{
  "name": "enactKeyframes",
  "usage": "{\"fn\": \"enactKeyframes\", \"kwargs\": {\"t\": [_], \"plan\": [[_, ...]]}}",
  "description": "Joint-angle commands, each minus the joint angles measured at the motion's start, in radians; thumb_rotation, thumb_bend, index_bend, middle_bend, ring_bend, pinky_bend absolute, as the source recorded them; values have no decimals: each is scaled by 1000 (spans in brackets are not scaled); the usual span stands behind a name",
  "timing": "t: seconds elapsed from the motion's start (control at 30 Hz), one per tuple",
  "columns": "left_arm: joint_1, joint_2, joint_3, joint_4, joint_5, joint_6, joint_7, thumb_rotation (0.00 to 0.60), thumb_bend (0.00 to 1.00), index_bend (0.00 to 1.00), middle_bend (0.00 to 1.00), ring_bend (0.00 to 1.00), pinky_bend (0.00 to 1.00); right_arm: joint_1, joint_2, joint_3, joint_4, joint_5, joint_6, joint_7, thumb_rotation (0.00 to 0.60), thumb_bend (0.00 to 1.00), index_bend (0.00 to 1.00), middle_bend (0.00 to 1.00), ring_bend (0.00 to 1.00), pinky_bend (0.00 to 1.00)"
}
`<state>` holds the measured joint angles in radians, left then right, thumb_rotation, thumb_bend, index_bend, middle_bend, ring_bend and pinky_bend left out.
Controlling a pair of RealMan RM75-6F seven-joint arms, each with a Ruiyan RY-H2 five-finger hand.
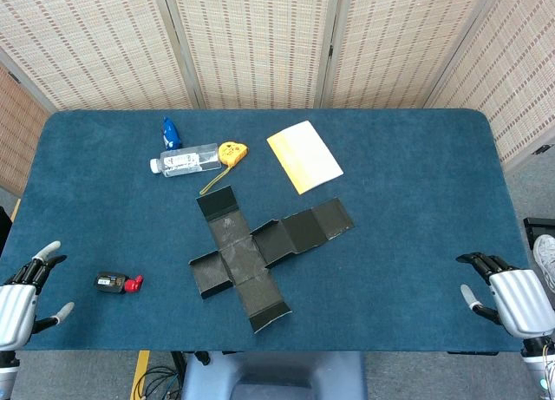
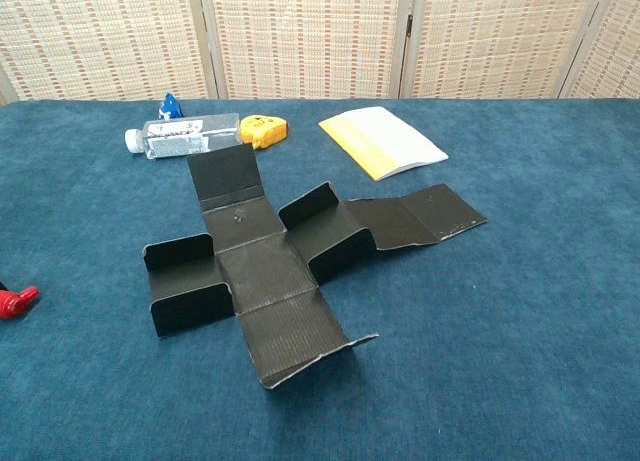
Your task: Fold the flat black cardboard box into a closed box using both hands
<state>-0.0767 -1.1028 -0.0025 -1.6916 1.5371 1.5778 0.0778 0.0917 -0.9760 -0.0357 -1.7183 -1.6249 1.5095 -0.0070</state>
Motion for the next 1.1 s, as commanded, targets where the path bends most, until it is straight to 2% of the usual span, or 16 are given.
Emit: {"fn": "enactKeyframes", "kwargs": {"t": [0.03,0.1,0.27,0.43,0.5,0.6,0.67,0.77,0.93,1.1], "plan": [[-2,0,-2,1,3,-4,-1,600,88,213,160,259,459,2,5,2,-12,0,-10,-14,600,353,311,353,422,658],[-3,-1,-4,2,10,-3,0,600,88,213,160,259,459,7,10,6,-24,3,-20,-29,600,353,311,353,451,658],[-2,-2,-10,7,27,5,-7,600,88,213,160,259,459,51,34,30,-95,17,-86,-125,600,322,275,338,611,703],[-1,-8,-12,12,41,9,-6,600,88,213,160,259,442,158,50,86,-195,105,-247,-281,600,261,139,277,663,735],[1,-9,-7,14,48,8,-4,600,88,213,160,259,440,214,34,118,-221,152,-316,-346,600,234,118,261,670,761],[6,-6,-6,12,48,11,-8,600,88,214,160,259,439,299,2,165,-255,260,-419,-442,600,199,100,227,661,771],[10,-5,-8,12,50,19,-13,600,88,214,160,259,439,365,-28,196,-265,363,-489,-515,600,178,89,187,615,772],[14,-2,-7,11,57,25,-19,600,88,214,160,259,438,470,-79,226,-260,544,-570,-649,600,122,45,131,597,774],[21,2,-3,11,67,31,-25,600,88,214,160,259,416,652,-200,229,-207,825,-606,-870,600,12,0,84,598,825],[24,5,0,10,67,24,-20,600,88,215,160,259,406,801,-316,208,-143,1051,-598,-1002,600,0,0,63,598,827]]}}
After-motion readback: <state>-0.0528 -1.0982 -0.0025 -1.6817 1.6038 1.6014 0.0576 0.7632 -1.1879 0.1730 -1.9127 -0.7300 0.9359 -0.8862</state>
